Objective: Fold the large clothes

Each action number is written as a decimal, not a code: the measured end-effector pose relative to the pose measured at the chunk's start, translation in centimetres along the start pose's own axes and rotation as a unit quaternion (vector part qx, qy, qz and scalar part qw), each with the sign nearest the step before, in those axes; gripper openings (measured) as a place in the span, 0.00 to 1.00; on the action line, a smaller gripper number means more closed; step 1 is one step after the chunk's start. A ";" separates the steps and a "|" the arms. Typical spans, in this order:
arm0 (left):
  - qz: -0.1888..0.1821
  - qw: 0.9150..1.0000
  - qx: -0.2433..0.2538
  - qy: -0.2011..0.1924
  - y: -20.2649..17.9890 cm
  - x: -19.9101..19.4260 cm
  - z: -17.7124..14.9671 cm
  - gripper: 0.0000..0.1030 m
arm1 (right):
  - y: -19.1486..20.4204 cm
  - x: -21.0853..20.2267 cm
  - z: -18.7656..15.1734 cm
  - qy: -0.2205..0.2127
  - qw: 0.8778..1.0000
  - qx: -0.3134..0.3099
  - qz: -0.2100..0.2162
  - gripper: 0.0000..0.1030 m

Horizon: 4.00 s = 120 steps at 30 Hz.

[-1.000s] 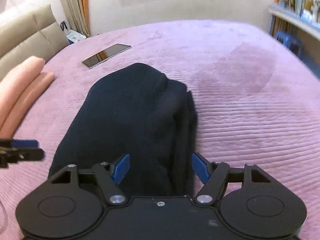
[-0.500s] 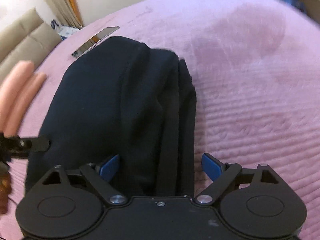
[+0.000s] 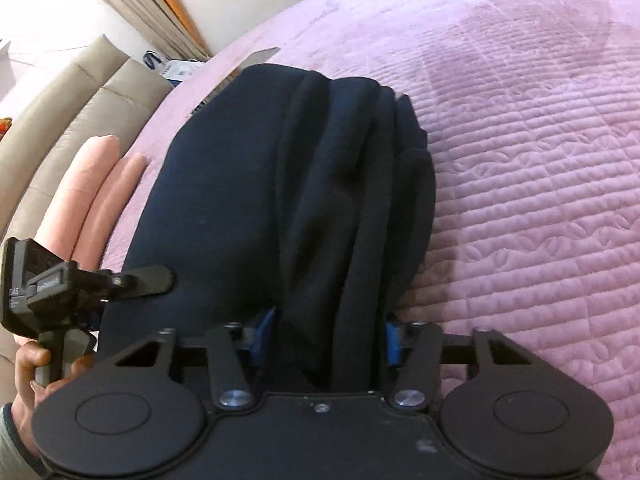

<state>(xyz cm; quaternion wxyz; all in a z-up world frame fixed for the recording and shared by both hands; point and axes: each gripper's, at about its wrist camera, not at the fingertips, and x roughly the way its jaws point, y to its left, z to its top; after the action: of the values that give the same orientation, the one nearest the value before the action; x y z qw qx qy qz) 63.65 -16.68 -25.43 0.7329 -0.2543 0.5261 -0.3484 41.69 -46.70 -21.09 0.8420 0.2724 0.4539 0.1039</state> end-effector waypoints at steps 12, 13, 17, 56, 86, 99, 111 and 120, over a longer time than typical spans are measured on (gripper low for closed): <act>-0.085 0.993 0.037 -0.076 -2.9 -8.9 -4.5 0.57 | 8.7 -7.8 -2.7 -0.051 0.995 -0.082 0.009 0.41; -0.090 0.992 0.035 -0.078 -3.0 -10.2 -5.1 0.57 | 9.8 -8.9 -3.4 -0.052 0.995 -0.082 0.012 0.41; -0.099 0.992 0.032 -0.073 -3.1 -15.6 -8.4 0.58 | 14.6 -11.9 -7.1 -0.039 0.995 -0.092 0.014 0.41; 0.104 0.971 0.118 -0.182 -2.3 -28.1 -36.9 0.02 | 19.1 -9.5 -30.3 -0.061 0.981 -0.148 -0.108 0.14; 0.115 0.966 0.168 -0.161 -2.9 -29.3 -39.7 0.09 | 22.1 -6.5 -19.6 -0.151 0.963 -0.192 -0.111 0.22; 0.175 0.968 0.112 -0.138 -5.4 -31.9 -42.2 0.11 | 20.8 -10.7 -32.2 -0.052 0.975 -0.144 -0.160 0.26; 0.240 0.920 0.190 -0.245 -18.6 -40.6 -45.4 0.52 | 30.2 -25.1 -32.3 -0.188 0.958 -0.161 -0.144 0.78; 0.283 0.894 0.194 -0.290 -24.0 -44.7 -47.2 0.83 | 33.1 -26.1 -32.7 -0.163 0.958 -0.149 -0.184 0.80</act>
<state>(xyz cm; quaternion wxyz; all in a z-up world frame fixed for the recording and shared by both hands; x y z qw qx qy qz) 3.90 2.76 3.91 0.9553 -0.0377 0.2618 -0.1321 2.49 -18.31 1.37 0.9403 0.0684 0.3317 -0.0325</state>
